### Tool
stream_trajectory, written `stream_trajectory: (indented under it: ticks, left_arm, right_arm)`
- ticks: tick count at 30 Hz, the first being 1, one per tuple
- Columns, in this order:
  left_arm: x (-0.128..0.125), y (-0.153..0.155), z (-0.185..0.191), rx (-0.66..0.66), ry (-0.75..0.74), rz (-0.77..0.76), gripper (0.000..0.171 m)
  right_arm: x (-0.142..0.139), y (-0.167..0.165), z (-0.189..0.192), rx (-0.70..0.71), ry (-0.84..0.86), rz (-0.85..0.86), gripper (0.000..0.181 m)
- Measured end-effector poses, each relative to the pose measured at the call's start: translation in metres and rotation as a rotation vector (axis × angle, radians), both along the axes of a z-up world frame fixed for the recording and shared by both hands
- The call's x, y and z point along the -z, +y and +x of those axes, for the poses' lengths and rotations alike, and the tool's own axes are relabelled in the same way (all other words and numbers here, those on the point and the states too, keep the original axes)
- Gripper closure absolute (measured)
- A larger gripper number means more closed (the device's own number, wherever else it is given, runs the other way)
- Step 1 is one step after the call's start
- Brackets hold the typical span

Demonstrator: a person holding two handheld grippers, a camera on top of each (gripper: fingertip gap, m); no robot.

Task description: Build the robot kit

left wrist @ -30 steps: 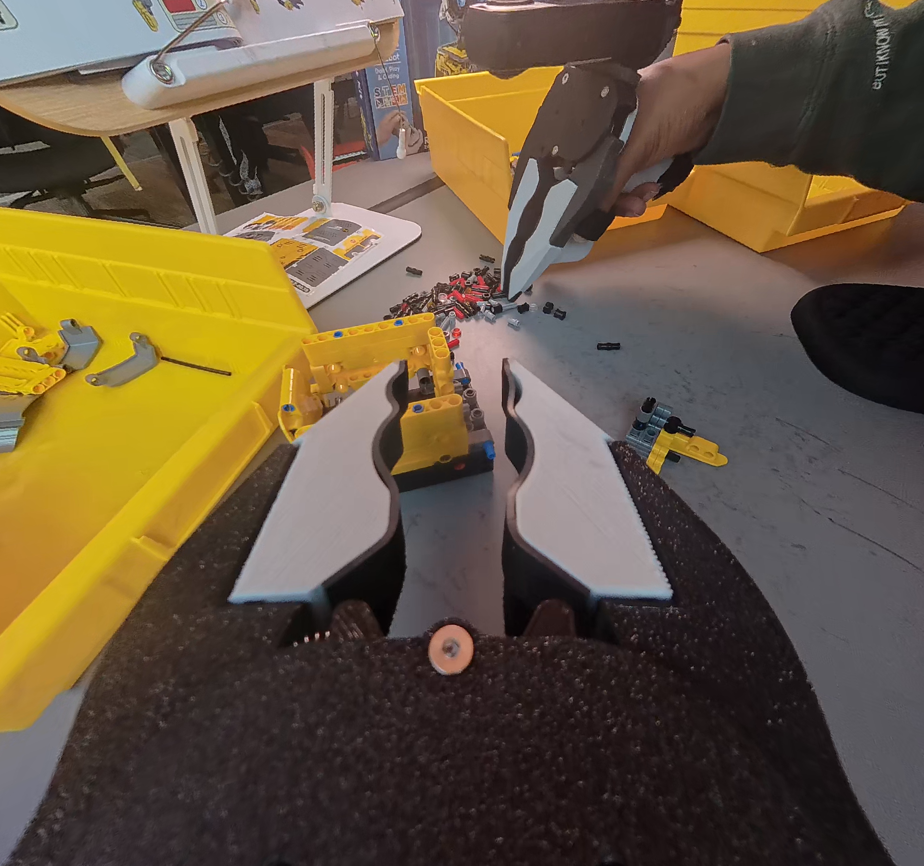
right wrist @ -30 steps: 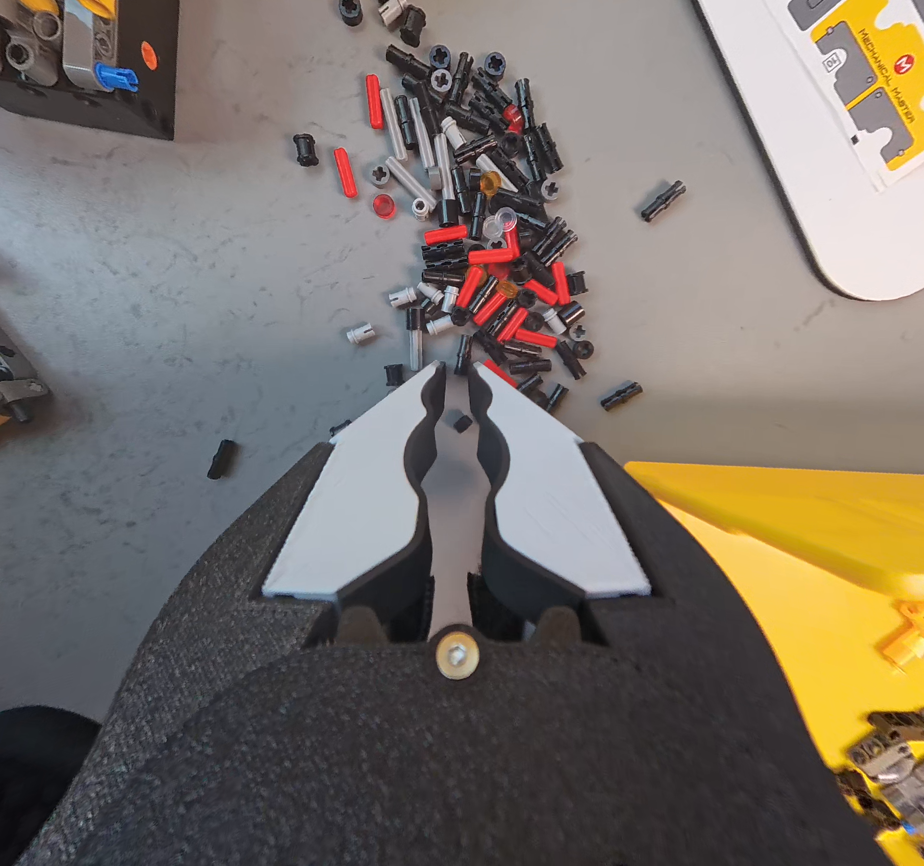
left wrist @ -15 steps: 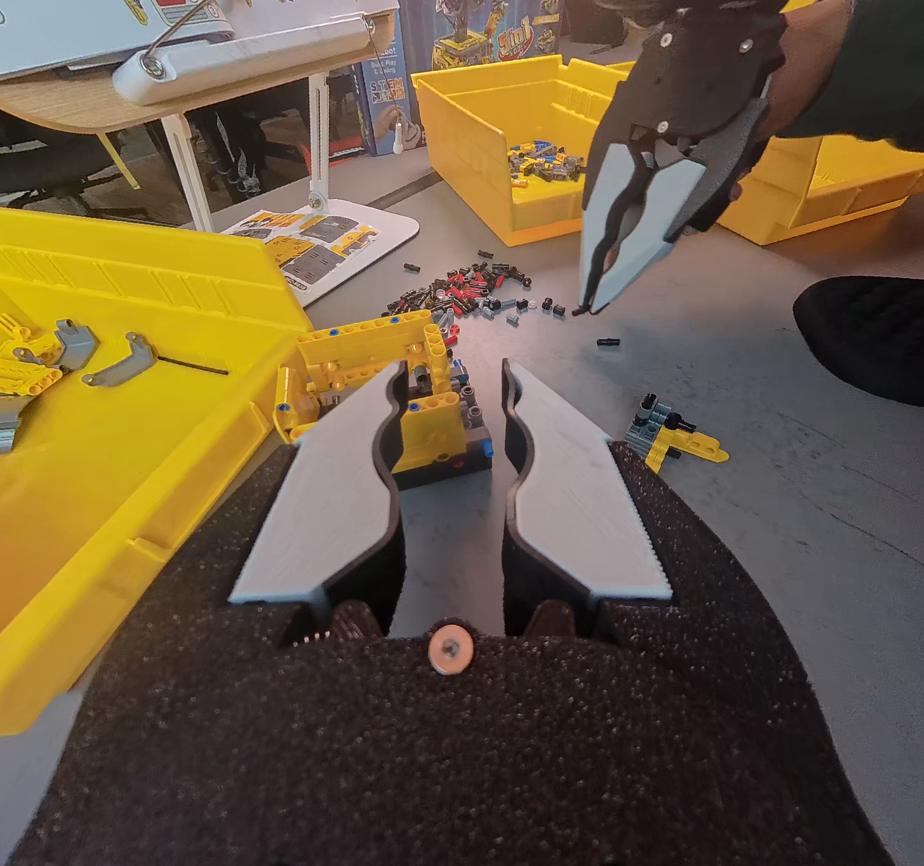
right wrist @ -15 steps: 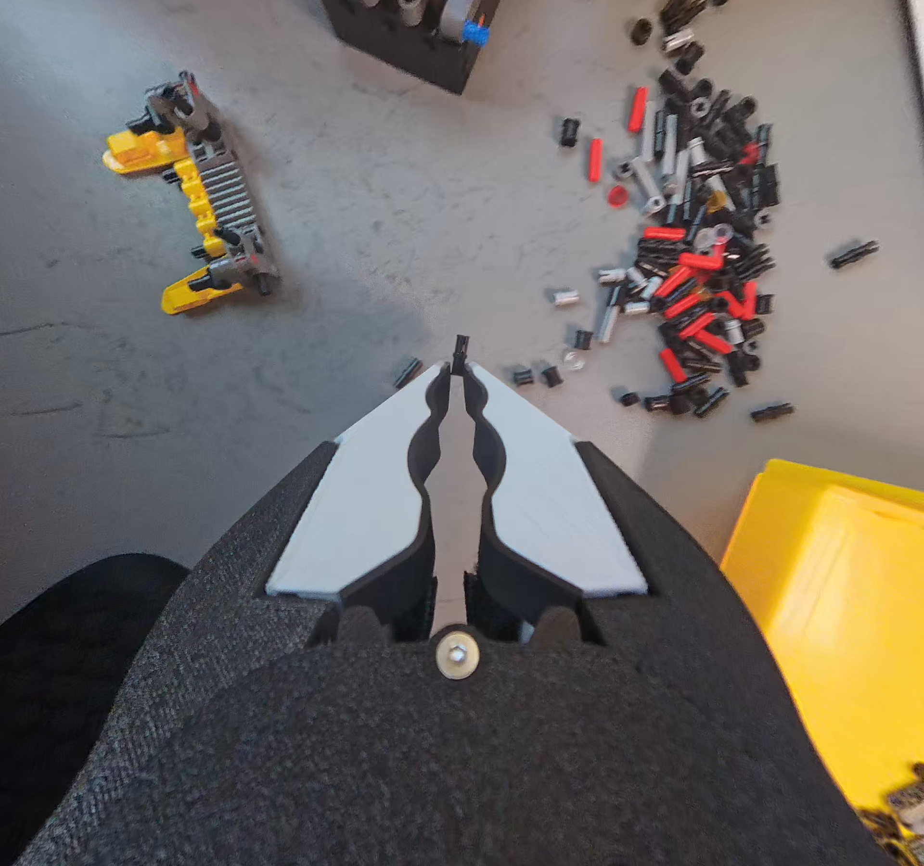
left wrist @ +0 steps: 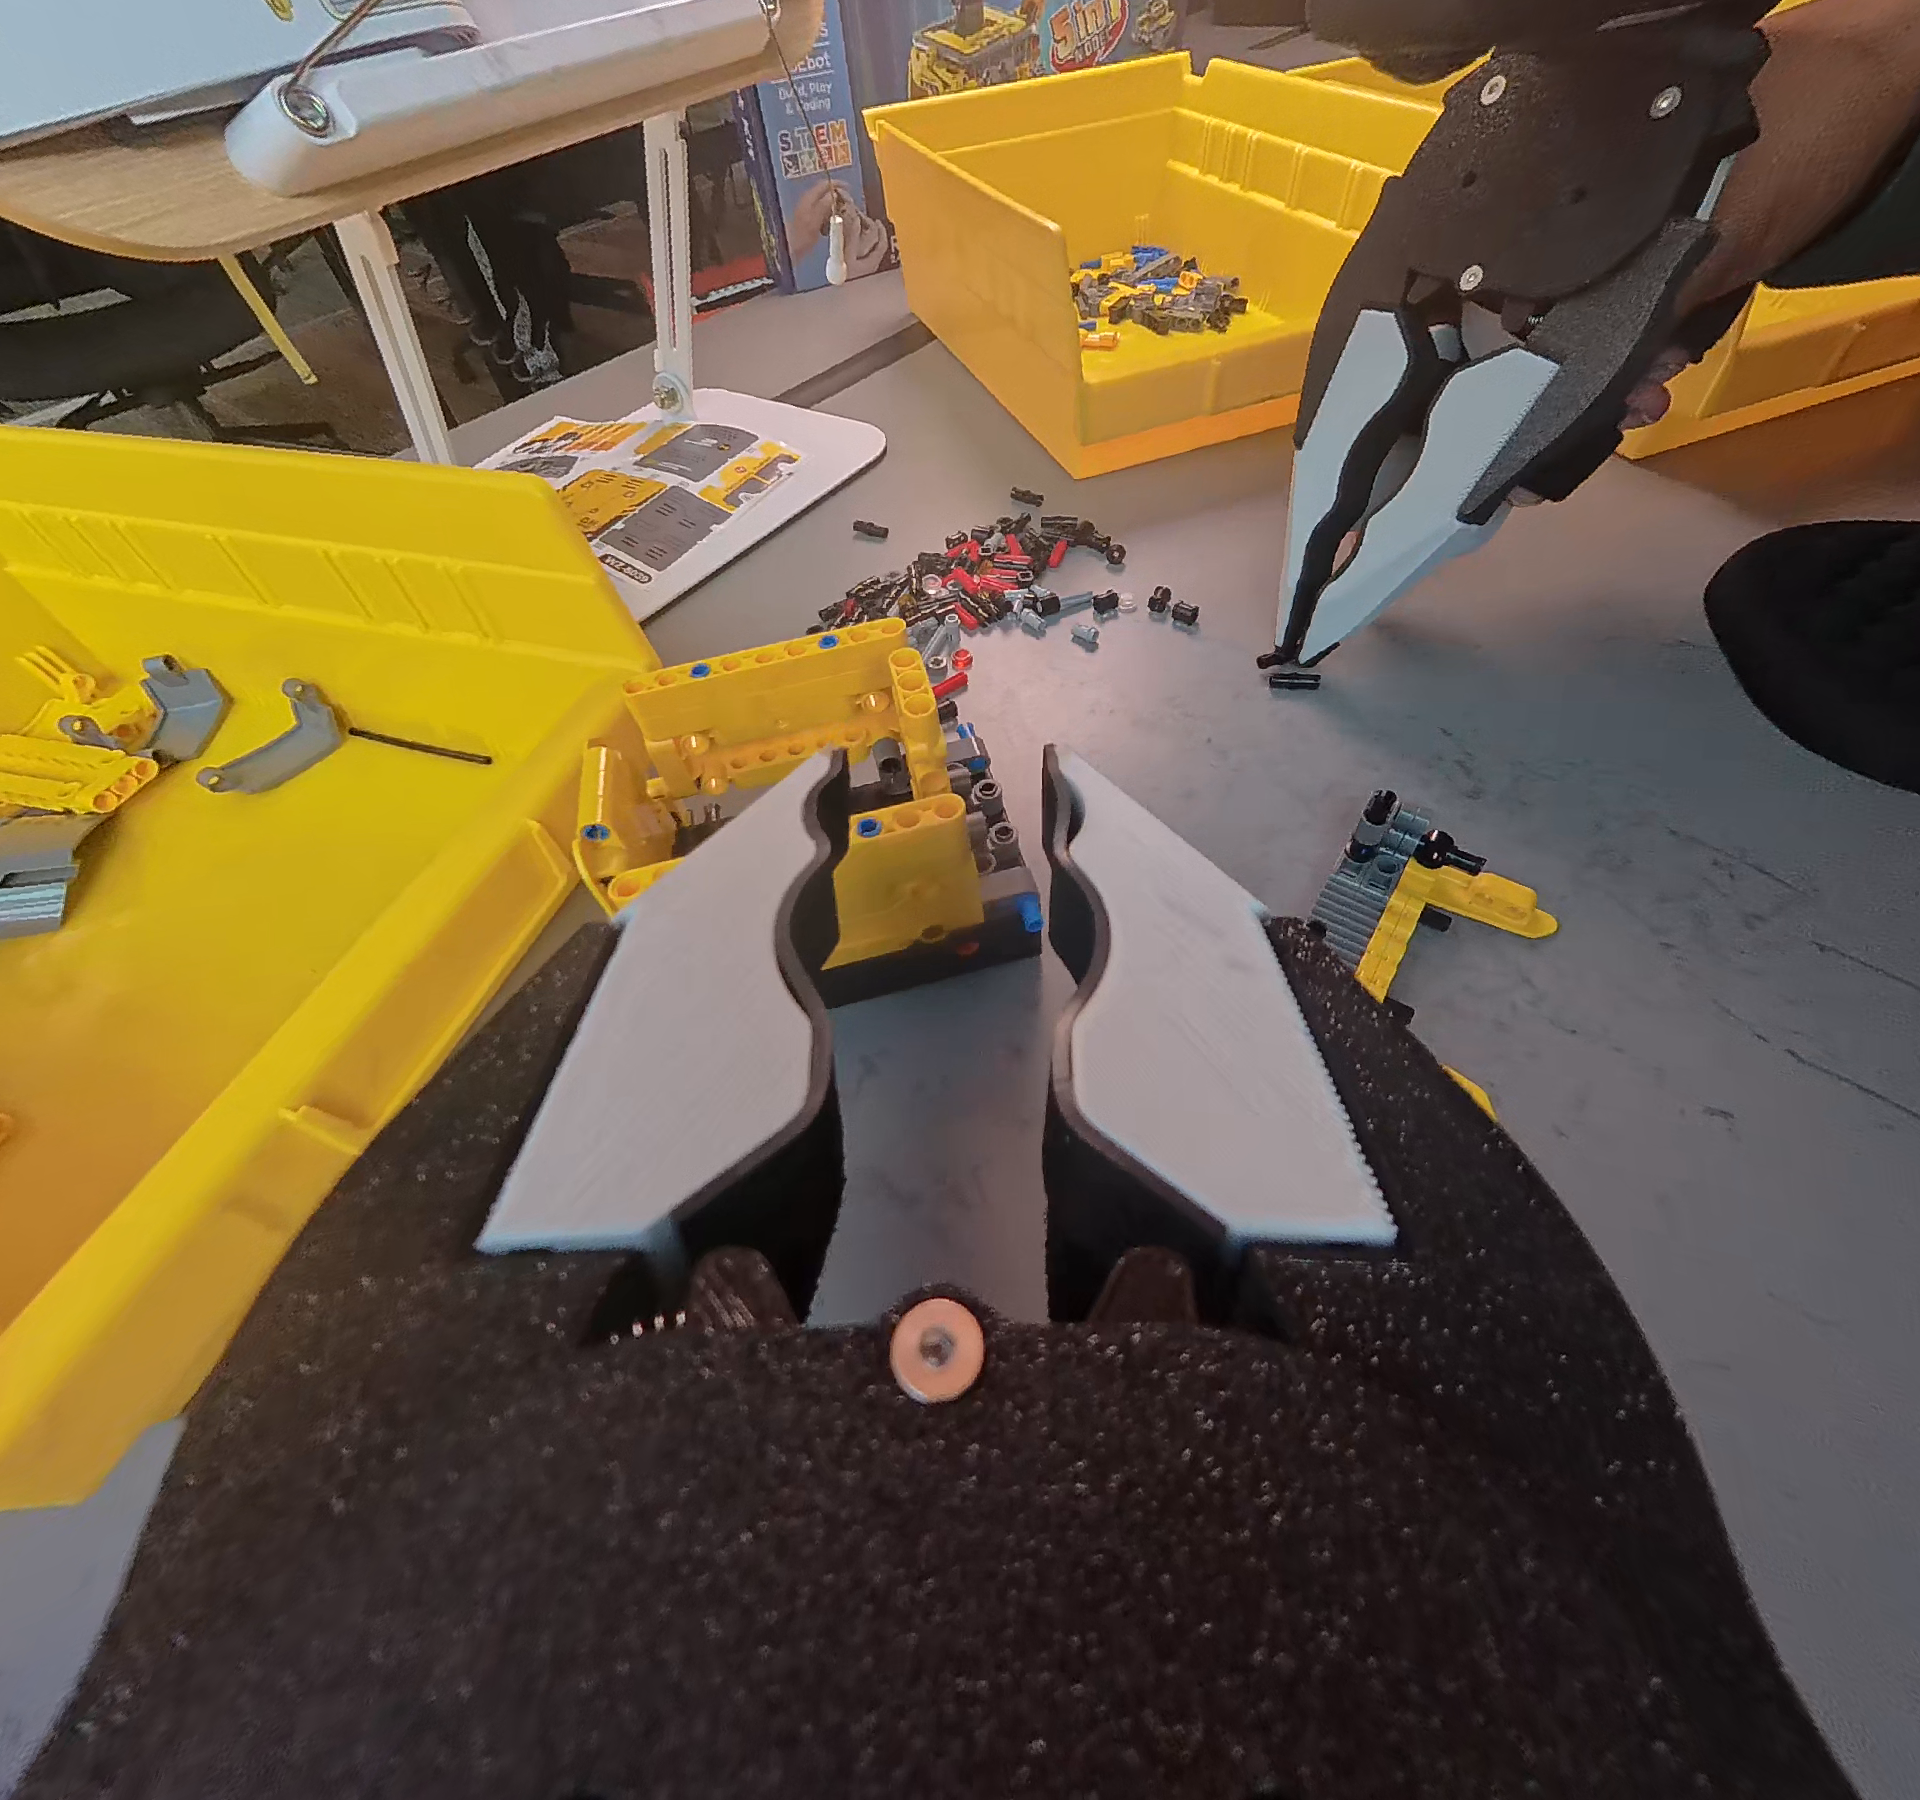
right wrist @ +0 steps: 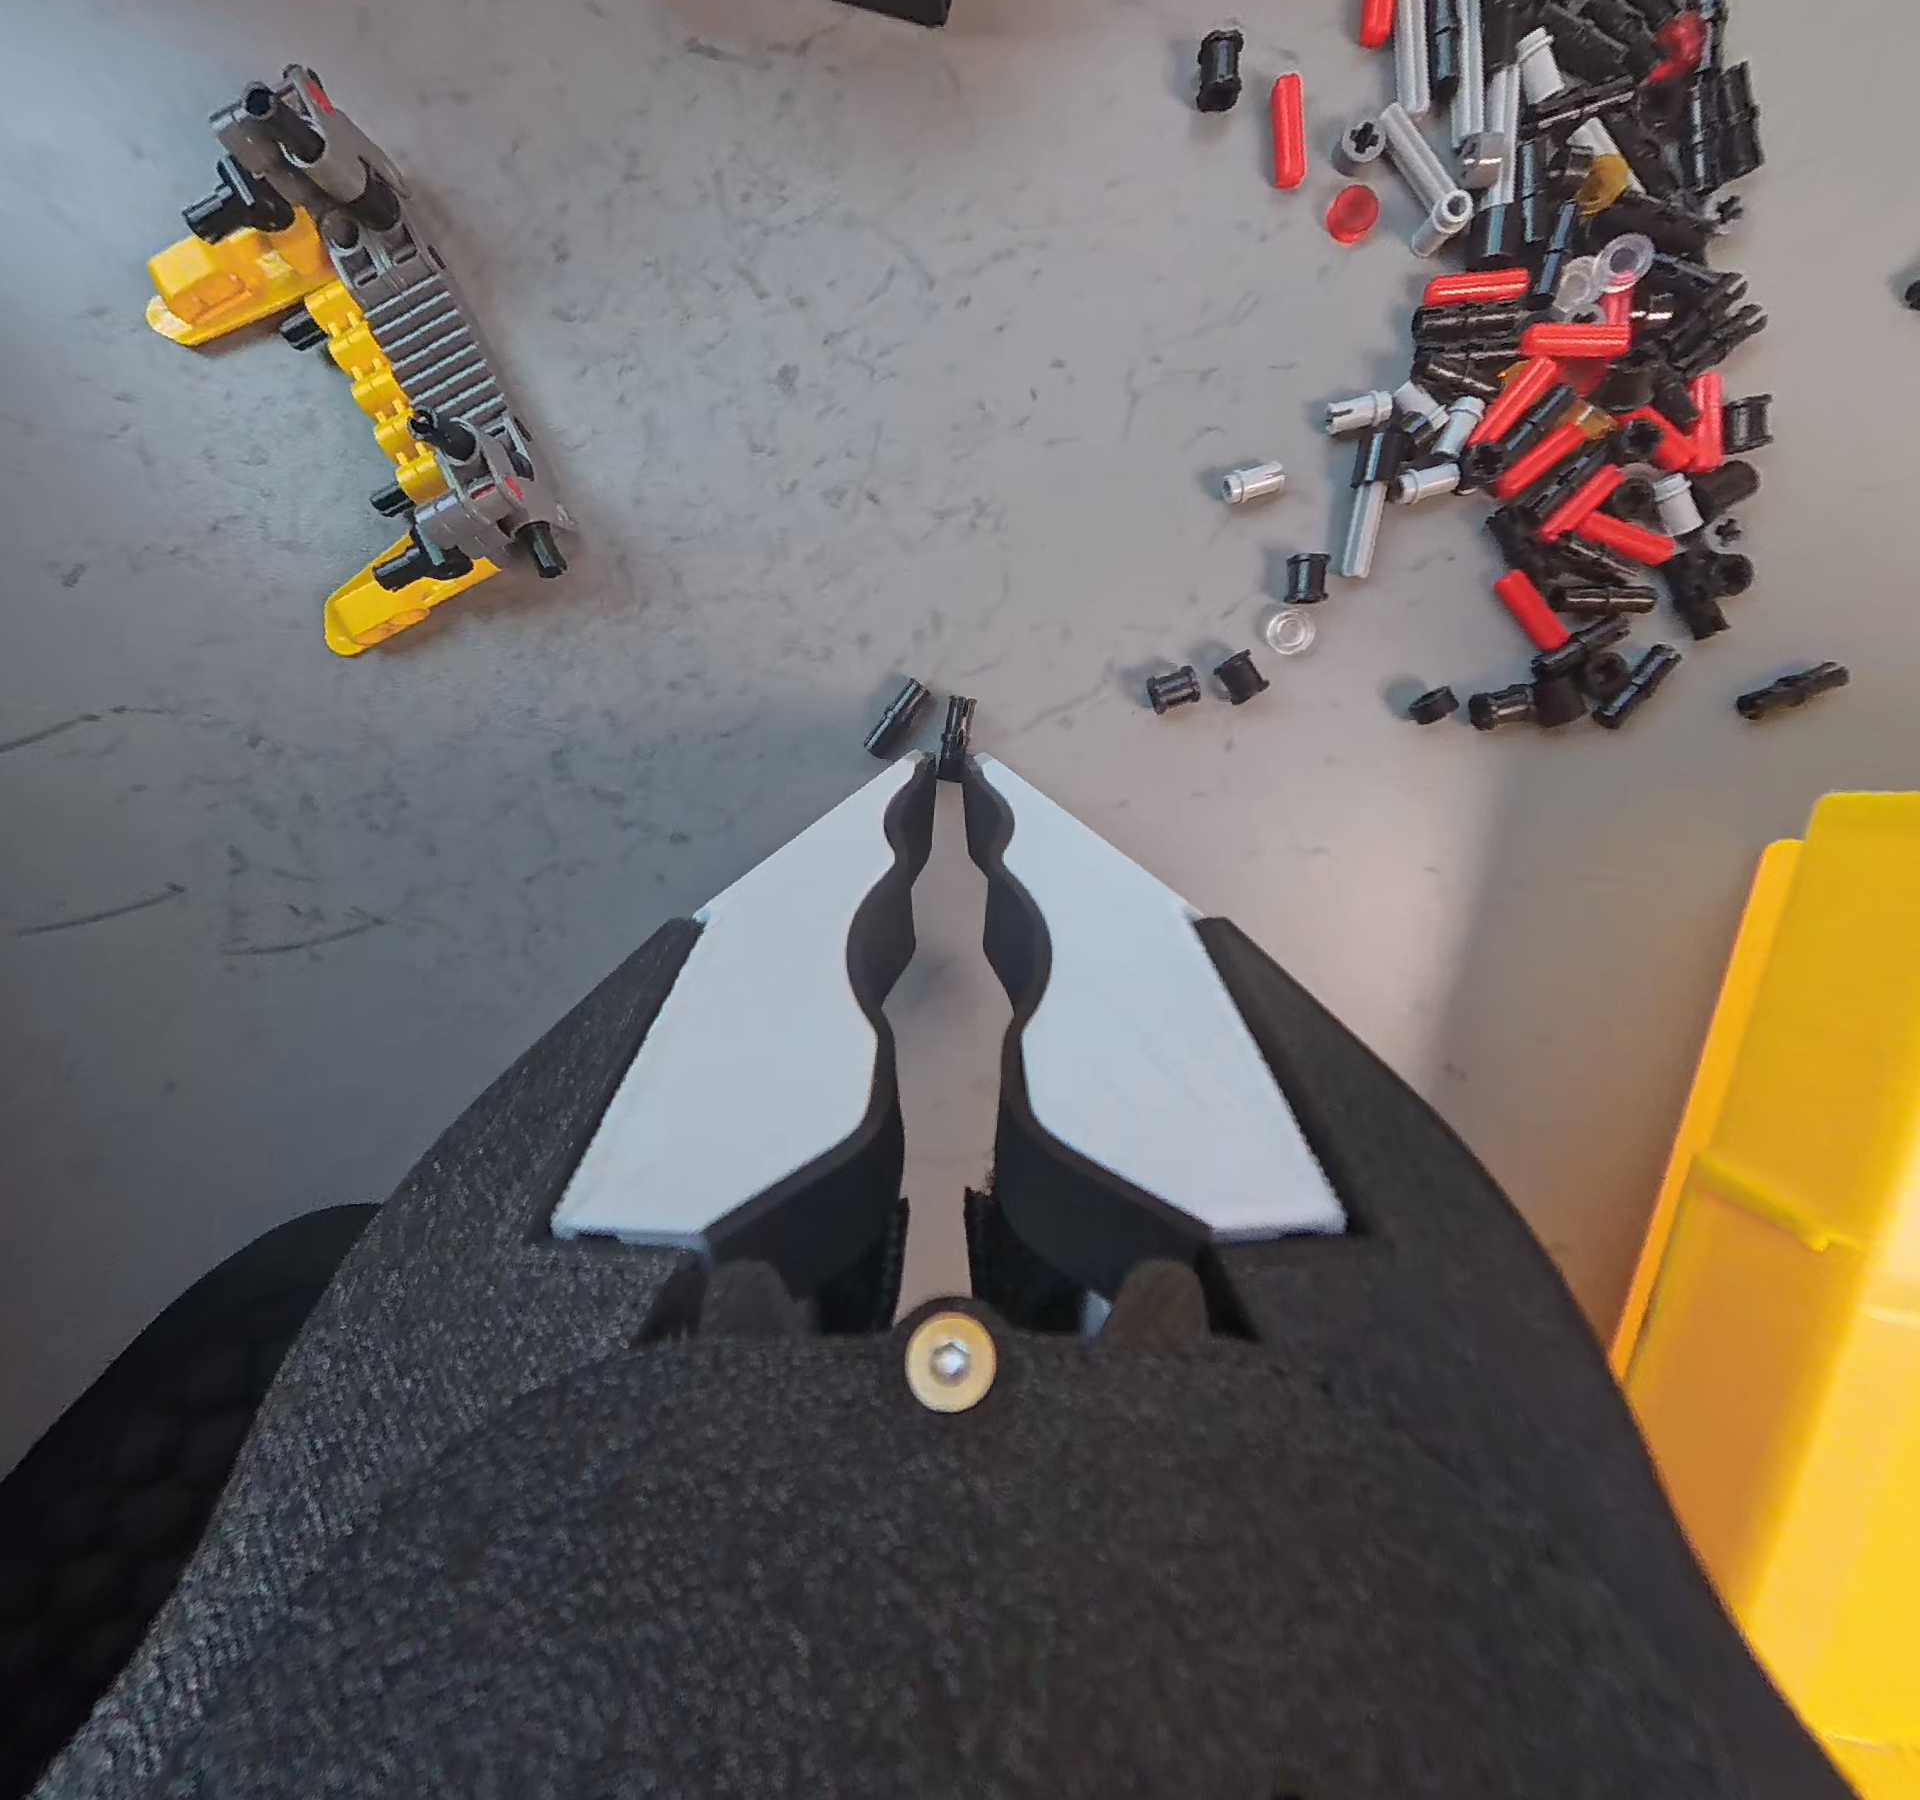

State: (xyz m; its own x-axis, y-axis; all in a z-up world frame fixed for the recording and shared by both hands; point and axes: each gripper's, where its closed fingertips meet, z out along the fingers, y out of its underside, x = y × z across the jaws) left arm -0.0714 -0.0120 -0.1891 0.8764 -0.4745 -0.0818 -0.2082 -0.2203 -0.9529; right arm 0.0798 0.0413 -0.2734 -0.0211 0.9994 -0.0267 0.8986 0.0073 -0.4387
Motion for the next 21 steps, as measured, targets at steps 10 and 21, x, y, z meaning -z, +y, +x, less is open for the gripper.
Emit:
stream_trajectory:
  ticks: [10,21]
  left_arm:
    - [-0.003,-0.001,-0.001,-0.007,-0.002,0.008,0.134]
    - [-0.001,0.000,0.000,-0.007,0.002,0.003,0.134]
  right_arm:
    - [0.001,-0.010,-0.006,-0.064,-0.009,0.024,0.176]
    - [-0.036,0.003,-0.008,0.002,0.153,0.119,0.165]
